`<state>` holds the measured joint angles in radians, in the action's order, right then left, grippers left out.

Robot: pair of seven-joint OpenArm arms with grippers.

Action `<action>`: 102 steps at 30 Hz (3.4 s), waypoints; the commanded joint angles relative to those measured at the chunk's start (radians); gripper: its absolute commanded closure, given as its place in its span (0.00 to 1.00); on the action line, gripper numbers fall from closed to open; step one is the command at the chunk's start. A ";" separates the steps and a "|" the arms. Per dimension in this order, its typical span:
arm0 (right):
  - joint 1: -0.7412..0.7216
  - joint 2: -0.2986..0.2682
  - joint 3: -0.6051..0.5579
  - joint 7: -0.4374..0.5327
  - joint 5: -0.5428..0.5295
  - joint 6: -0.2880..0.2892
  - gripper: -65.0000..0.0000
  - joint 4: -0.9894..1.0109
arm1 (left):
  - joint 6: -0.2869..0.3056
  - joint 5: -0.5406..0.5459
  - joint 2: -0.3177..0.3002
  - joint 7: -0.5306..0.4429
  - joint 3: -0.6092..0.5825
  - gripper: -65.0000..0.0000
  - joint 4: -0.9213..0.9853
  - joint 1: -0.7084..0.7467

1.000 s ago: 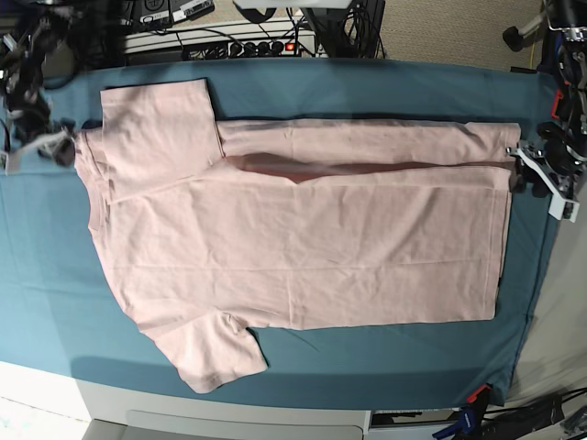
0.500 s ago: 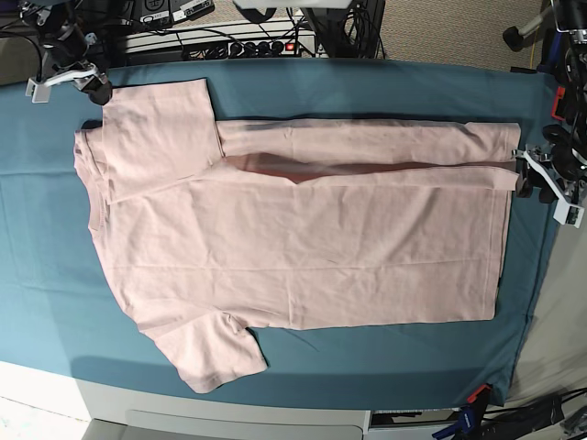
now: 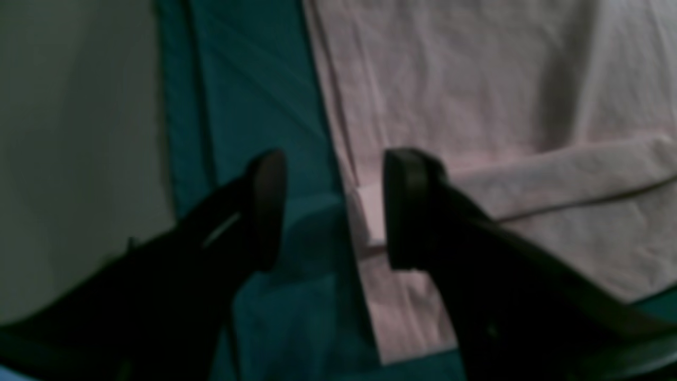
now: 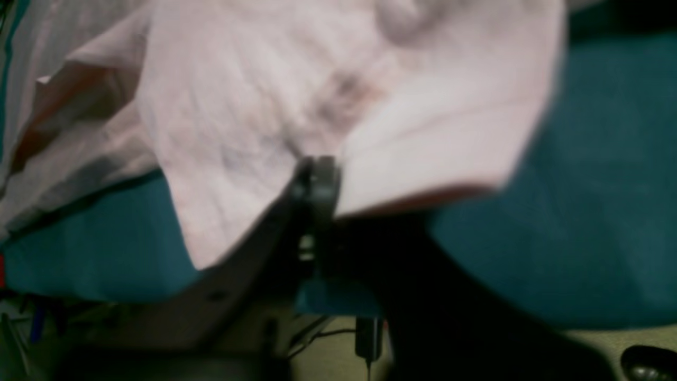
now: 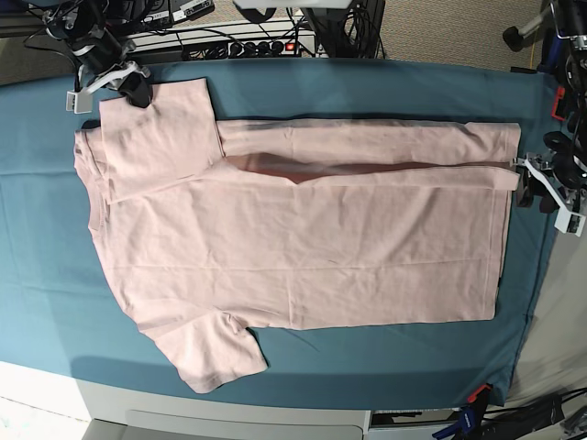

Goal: Fold the T-shirt properly
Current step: 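Grasp the folded sleeve edge with the right gripper and flatten it, then grasp the folded edge corners with both grippers and lift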

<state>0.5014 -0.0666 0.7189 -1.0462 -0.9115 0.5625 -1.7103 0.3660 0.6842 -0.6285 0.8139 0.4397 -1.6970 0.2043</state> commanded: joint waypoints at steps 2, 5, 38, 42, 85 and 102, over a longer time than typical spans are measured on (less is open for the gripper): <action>0.008 -0.011 0.003 -0.016 0.006 0.003 1.00 -0.010 | 0.000 0.007 -0.023 -0.018 0.008 0.53 -0.016 -0.010; 0.008 -0.011 0.003 -0.016 -0.035 0.021 1.00 -0.010 | 0.000 0.007 -0.023 -0.018 0.008 0.53 -0.016 -0.010; -0.526 -0.008 -0.159 0.194 0.258 0.091 1.00 -0.009 | 0.000 -0.030 -0.023 -0.019 0.008 0.53 -0.016 -0.009; -0.558 -0.008 -0.177 0.206 0.330 0.093 0.81 -0.009 | 0.000 -0.030 -0.022 -0.018 0.008 0.53 -0.016 -0.002; -0.377 -0.317 0.216 -0.189 -0.202 0.032 0.40 0.583 | 0.080 0.181 -0.031 0.115 0.008 0.53 -0.016 0.048; -0.385 -0.316 0.003 -0.291 -0.269 0.051 0.93 0.591 | 0.060 0.371 -0.116 0.331 0.028 0.53 0.067 0.102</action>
<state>0.1074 -0.3820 0.7242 -1.2942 -1.1809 0.6369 -1.1259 0.4297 1.0382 -0.7181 1.1519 0.4538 -1.6184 0.3138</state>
